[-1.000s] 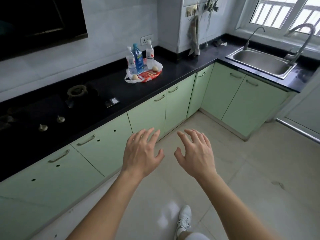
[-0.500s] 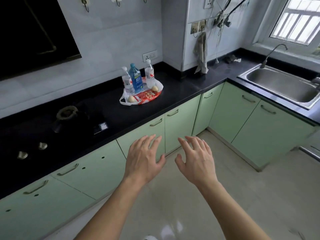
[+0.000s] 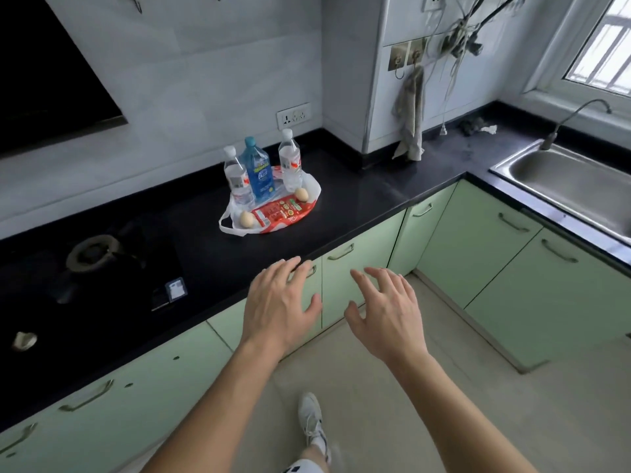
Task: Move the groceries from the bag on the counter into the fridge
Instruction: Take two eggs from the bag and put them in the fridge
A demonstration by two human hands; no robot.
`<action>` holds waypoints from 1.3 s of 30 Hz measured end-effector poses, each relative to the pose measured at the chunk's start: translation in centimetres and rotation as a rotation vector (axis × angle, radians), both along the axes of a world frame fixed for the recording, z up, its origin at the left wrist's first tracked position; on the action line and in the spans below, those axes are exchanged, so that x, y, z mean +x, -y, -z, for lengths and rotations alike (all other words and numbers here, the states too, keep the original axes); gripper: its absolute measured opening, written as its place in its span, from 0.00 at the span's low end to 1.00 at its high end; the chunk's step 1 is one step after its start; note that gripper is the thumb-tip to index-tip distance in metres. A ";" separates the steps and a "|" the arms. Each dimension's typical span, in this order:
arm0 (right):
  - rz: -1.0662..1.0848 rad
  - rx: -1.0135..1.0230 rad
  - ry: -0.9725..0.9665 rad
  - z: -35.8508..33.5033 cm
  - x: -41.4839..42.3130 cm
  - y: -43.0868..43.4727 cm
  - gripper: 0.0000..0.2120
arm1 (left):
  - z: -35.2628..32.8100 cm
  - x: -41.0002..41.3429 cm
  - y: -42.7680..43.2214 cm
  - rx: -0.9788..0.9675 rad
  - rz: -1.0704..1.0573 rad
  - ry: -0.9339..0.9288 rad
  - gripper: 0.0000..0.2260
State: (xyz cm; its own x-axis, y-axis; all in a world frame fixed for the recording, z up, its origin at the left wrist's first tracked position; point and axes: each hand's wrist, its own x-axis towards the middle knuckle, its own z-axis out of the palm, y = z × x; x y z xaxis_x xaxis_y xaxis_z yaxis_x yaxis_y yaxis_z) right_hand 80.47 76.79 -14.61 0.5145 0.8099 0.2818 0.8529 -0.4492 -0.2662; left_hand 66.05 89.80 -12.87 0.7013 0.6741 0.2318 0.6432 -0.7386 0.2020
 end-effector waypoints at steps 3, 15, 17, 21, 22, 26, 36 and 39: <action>-0.009 -0.005 0.021 -0.1 3.3 -4.9 0.24 | -0.2 2.9 -5.0 0.000 -0.001 -0.003 0.27; -0.051 0.018 -0.063 0.6 11.1 -20.8 0.25 | -0.3 8.5 -19.7 -0.018 -0.073 0.000 0.26; -0.072 0.025 -0.084 1.0 11.9 -22.6 0.25 | 0.3 8.9 -21.2 -0.030 -0.100 0.007 0.26; -0.119 0.038 -0.109 1.6 14.3 -26.0 0.24 | 1.3 9.9 -23.5 -0.047 -0.179 -0.002 0.26; -0.131 0.045 -0.109 1.7 15.0 -26.9 0.24 | 1.5 10.2 -24.0 -0.048 -0.201 -0.007 0.26; -0.211 0.046 -0.111 2.3 18.4 -30.6 0.23 | 2.5 12.0 -26.1 -0.083 -0.305 -0.012 0.28; -0.442 -0.050 -0.128 4.0 26.1 -38.6 0.23 | 4.6 15.4 -28.6 -0.186 -0.632 0.049 0.21; -0.479 -0.078 -0.145 4.9 26.9 -40.3 0.24 | 4.8 15.5 -28.9 -0.194 -0.728 0.109 0.15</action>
State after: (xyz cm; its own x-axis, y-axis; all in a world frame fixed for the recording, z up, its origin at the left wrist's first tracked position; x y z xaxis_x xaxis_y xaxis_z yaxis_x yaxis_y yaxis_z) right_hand 107.36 117.09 -19.51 0.1092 0.9804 0.1641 0.9247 -0.0396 -0.3785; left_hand 81.51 118.73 -17.71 0.0435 0.9936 0.1040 0.9235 -0.0797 0.3753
